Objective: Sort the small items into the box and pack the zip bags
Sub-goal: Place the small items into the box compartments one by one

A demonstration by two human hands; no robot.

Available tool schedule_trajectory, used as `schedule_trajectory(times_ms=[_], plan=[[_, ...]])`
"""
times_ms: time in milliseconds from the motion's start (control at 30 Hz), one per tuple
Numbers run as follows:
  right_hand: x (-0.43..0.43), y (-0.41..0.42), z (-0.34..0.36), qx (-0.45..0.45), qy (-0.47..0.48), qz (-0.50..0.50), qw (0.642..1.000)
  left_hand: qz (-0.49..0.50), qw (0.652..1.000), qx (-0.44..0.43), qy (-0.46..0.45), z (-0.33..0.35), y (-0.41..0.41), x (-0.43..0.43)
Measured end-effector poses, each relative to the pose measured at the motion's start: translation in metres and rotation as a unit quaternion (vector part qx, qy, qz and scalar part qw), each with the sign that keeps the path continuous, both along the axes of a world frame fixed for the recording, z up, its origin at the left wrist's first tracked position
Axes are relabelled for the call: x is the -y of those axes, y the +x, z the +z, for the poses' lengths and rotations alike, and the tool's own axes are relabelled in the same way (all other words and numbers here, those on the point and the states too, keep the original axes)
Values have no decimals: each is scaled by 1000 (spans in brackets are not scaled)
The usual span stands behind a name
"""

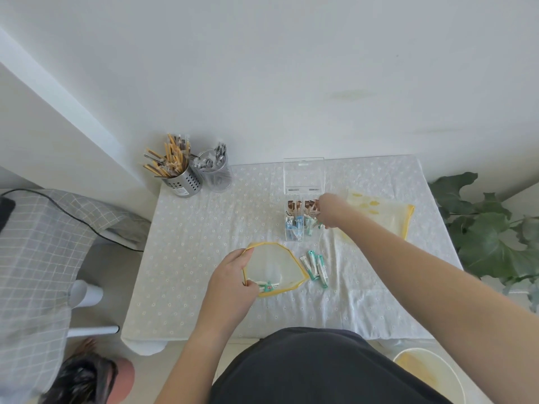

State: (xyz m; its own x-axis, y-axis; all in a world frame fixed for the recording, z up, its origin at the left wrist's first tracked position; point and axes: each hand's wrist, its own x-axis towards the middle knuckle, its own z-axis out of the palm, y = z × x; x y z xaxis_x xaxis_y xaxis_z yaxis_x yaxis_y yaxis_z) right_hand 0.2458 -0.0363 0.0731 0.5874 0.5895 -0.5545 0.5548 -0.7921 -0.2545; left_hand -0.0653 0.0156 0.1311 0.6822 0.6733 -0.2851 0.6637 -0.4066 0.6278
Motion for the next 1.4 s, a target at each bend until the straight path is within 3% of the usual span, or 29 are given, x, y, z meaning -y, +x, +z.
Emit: schedule_trajectory(times_ms=[233, 633, 1000, 1167, 1267, 1400], plan=[[-18, 3, -18, 2, -47, 99, 994, 16, 1000, 2, -9, -2, -1, -4], [-14, 19, -28, 14, -3, 80, 997, 40, 999, 0, -23, -5, 4, -10], [-11, 10, -29, 60, -59, 144, 986, 32, 999, 4, -26, -1, 10, -9], [-5, 9, -22, 59, -32, 146, 987, 27, 999, 16, -28, 4, 9, -6], [-6, -7, 10, 34, 30, 144, 989, 27, 999, 26, -23, 6, 10, -6], [8, -46, 81, -88, 118, 124, 981, 15, 998, 49, -21, 16, 15, -1]])
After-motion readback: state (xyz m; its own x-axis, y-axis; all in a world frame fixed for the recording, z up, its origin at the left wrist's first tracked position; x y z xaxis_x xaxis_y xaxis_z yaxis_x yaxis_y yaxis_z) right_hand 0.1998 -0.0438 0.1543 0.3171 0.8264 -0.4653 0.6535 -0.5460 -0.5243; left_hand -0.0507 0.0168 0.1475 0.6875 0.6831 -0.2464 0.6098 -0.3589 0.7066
